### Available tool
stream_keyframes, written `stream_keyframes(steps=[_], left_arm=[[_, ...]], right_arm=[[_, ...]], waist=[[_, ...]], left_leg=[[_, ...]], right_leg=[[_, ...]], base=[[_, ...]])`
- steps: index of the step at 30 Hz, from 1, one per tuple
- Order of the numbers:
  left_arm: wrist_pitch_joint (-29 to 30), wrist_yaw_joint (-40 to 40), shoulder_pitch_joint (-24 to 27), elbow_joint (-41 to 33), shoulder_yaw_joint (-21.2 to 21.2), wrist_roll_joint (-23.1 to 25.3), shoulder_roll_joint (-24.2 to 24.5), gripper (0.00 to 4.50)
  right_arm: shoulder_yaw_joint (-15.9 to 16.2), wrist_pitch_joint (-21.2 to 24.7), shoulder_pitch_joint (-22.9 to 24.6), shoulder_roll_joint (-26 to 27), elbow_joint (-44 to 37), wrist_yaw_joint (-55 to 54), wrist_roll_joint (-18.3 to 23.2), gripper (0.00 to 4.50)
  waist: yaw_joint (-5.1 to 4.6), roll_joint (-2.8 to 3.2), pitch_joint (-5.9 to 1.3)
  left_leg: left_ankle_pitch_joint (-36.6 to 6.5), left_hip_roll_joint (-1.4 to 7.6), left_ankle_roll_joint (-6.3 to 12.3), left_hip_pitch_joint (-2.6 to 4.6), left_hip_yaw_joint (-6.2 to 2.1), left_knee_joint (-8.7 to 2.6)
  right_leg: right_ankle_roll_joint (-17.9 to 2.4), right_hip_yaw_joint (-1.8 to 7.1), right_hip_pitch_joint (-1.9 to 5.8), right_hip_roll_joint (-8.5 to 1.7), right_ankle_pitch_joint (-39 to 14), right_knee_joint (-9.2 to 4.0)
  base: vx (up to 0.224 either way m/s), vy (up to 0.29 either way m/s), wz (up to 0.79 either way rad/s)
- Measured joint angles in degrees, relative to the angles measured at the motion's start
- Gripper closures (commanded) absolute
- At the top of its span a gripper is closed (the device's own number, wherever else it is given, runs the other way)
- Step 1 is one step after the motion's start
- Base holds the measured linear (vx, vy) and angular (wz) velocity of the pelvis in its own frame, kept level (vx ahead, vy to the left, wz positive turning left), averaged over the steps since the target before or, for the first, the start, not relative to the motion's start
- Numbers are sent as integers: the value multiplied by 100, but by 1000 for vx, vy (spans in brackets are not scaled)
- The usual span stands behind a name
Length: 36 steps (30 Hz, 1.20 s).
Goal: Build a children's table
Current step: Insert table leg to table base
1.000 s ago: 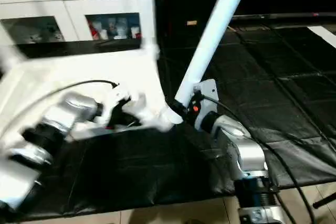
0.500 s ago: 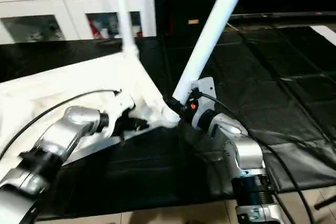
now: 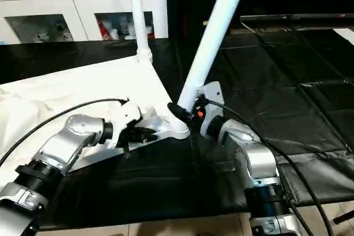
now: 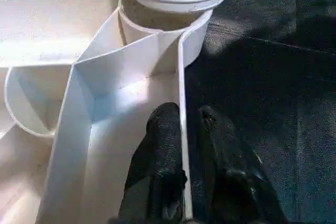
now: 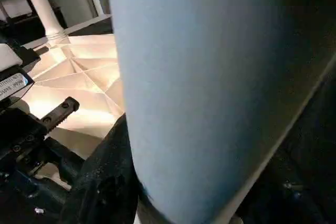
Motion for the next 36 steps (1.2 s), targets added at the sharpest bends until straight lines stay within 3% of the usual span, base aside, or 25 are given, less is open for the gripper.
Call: stream_keyframes(steps=[5, 6, 11, 13, 19, 36], left_arm=[[-26, -11, 18, -2, 7, 1, 3, 350], [-82, -11, 27, 8, 11, -3, 0, 383], [-138, 11, 28, 125, 135, -78, -64, 395], [-138, -3, 28, 125, 134, -78, -65, 430], [-298, 14, 17, 215, 115, -18, -46, 450], [-510, -305, -1, 223, -35, 89, 151, 450]], right_arm=[[0, -56, 0, -13, 1, 57, -46, 257], [0, -67, 0, -14, 1, 60, -47, 257], [30, -101, 0, -22, 10, 66, -61, 257], [43, -143, 0, -22, 18, 79, -73, 257], [59, -190, 0, -26, 39, 113, -108, 257], [428, -129, -193, -406, 289, 501, -330, 257]], waist=[[1, 0, 0], [0, -1, 0], [2, -1, 0], [4, -1, 0], [3, -1, 0], [20, -23, -13]], left_leg=[[0, 0, 0, 1, 0, 0], [0, 0, 0, 1, 1, 0], [0, 0, 0, 1, 2, 0], [0, 0, 0, 1, 2, 0], [0, 0, 0, 2, 2, -1], [0, 0, 0, 9, 1, -4]], right_leg=[[0, 0, 0, 0, 0, 1], [-1, 0, 0, 0, 1, 1], [0, 0, 0, 0, 1, 1], [0, 0, 0, 0, 1, 0], [0, 0, 1, 0, 1, 1], [35, -1, 33, 0, -20, 1]], base=[[0, 0, 0], [0, 0, 0], [0, 0, 0], [0, 0, 0], [0, 0, 0], [0, 0, 0]])
